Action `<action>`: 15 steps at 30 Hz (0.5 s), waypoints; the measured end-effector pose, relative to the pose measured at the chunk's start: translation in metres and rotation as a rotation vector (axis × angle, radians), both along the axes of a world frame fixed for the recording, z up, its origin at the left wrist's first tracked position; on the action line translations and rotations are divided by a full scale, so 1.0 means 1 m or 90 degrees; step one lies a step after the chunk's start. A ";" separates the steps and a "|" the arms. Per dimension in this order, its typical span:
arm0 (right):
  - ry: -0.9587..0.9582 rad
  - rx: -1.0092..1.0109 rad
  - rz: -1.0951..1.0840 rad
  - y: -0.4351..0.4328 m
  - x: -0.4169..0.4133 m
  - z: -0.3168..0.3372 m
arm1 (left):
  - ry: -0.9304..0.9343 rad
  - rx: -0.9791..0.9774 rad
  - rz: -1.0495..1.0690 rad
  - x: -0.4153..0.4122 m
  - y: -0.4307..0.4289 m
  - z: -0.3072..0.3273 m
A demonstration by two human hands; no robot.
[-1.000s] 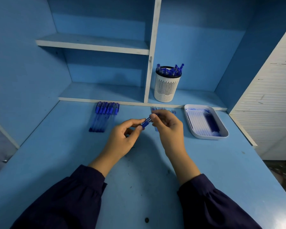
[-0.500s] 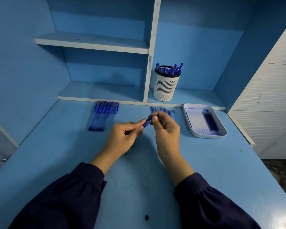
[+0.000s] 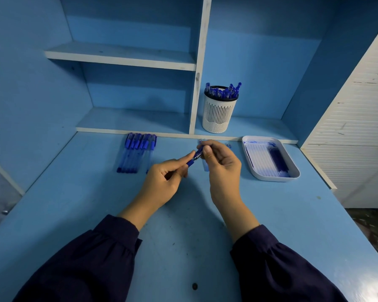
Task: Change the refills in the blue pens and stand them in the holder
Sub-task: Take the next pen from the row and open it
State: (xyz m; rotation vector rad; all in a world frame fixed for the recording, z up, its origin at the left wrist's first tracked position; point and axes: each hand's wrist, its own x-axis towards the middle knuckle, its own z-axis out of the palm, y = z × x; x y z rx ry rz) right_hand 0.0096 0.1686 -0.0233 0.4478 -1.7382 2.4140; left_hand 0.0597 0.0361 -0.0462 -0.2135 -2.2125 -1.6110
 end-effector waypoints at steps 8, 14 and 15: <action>-0.082 -0.015 -0.057 0.022 -0.017 0.008 | 0.021 0.071 0.131 0.004 -0.001 0.002; -0.159 0.215 0.042 0.023 -0.018 -0.007 | 0.082 -0.027 0.179 0.001 -0.007 0.000; -0.132 0.289 0.044 0.021 -0.017 -0.009 | 0.100 -0.058 0.185 0.001 -0.009 0.000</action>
